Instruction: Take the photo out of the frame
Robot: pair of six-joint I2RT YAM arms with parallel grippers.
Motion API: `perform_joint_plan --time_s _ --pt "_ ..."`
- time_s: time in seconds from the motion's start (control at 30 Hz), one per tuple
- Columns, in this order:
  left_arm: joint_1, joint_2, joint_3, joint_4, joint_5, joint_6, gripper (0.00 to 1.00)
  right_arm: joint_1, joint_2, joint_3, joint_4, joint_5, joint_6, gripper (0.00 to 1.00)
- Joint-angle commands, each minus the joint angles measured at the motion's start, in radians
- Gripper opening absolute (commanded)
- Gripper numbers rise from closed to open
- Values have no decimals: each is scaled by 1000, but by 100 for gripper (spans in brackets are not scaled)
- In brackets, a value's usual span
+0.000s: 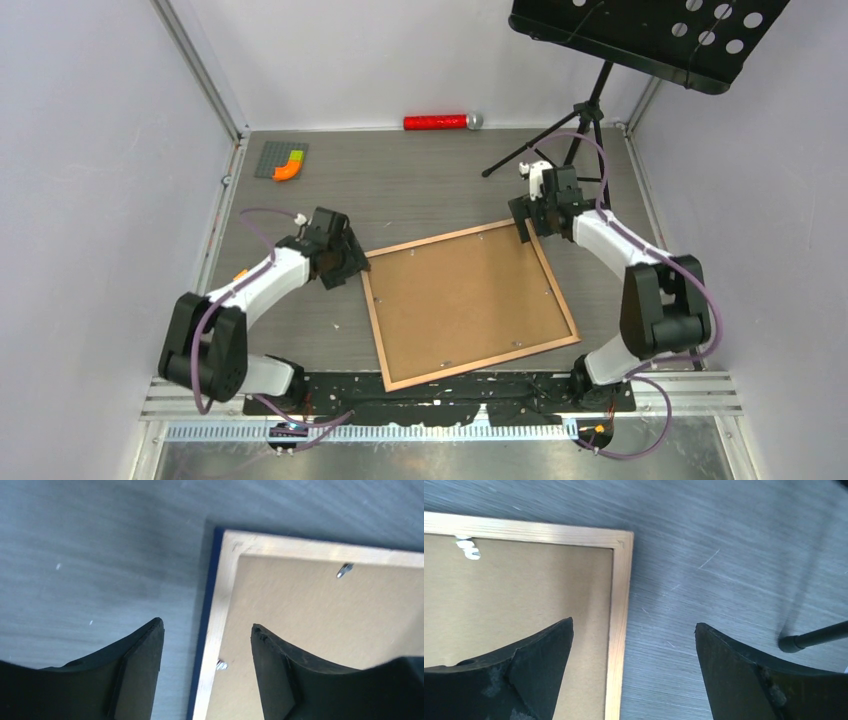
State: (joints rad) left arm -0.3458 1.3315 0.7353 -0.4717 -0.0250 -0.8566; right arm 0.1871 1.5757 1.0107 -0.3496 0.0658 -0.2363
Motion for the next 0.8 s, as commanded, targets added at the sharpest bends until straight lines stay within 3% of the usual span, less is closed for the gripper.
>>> perform_joint_plan --time_s 0.0,0.1,0.17,0.3,0.43,0.53,0.77 --pt "1 122 100 25 -39 34 61 69 -179 -65 117 -121 17 98" --pt "0 202 156 6 -34 52 54 199 -243 -169 246 -299 -101 100" --pt "1 251 188 -16 -35 61 44 329 -240 -186 318 -357 -164 100" --pt "1 305 207 -52 -41 58 29 513 -91 -125 482 -475 -117 100" --pt "1 332 190 -46 -30 57 12 660 63 -41 590 -431 -107 100" --pt "1 345 176 -44 -18 64 0 720 161 17 620 -401 -89 91" --pt "1 346 150 -20 14 83 0 785 292 65 684 -373 -104 80"
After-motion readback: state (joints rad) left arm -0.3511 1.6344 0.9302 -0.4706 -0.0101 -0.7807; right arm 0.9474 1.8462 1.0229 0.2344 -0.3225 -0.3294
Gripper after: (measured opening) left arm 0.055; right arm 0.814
